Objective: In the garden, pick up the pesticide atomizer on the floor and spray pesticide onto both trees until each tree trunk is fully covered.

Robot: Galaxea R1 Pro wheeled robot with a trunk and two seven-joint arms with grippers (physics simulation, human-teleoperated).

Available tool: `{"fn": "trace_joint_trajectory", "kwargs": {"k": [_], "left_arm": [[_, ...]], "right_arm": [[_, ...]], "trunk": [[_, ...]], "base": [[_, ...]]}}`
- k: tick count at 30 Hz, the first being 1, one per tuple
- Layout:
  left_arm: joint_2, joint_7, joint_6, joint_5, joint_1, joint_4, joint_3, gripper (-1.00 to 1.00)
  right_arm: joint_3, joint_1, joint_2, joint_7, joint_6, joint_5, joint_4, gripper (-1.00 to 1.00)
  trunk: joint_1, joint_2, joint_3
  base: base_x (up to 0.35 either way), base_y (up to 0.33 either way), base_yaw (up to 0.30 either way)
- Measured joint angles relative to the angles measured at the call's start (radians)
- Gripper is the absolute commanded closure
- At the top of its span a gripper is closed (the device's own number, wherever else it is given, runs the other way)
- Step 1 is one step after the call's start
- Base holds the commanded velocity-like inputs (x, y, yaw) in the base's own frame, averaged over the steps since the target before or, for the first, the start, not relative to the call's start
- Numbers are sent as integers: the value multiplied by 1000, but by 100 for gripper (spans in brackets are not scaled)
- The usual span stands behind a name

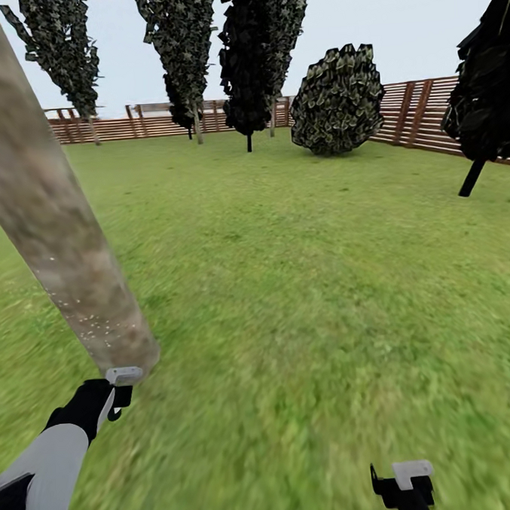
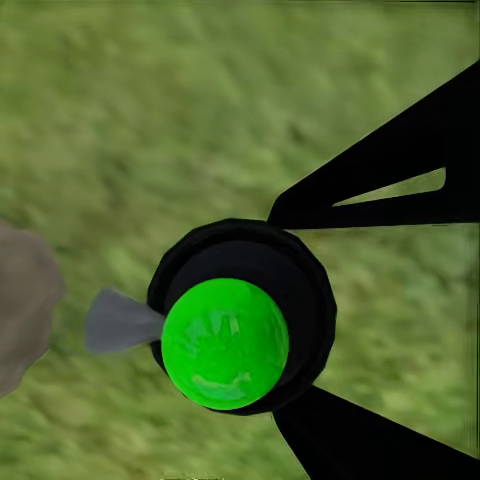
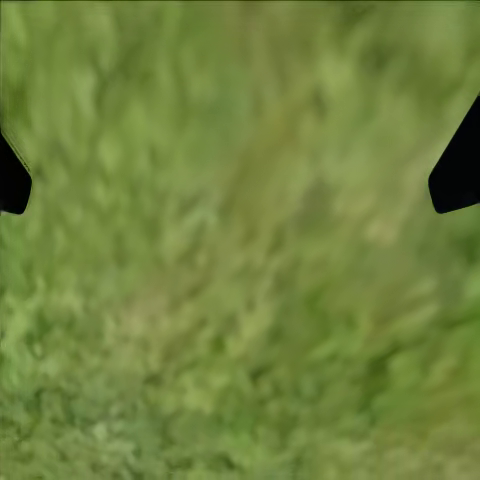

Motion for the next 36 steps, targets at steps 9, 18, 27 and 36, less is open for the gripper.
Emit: {"fn": "trace_joint_trajectory", "kwargs": {"k": [9,18,27,36], "left_arm": [[0,0,0,0,0,0,0,100],[1,0,-1,-1,0,-1,34,100],[0,0,-12,0,0,0,60,100],[1,0,-12,-2,0,1,60,100]], "right_arm": [[0,0,0,0,0,0,0,-100],[0,0,0,0,1,0,0,-100],[0,0,0,0,0,0,0,-100],[0,0,0,0,0,0,0,-100]], "trunk": [[0,0,0],[0,0,0],[0,0,0],[0,0,0]], "base": [[144,-265,190],[144,-265,9],[146,-265,229],[222,-204,276]]}}
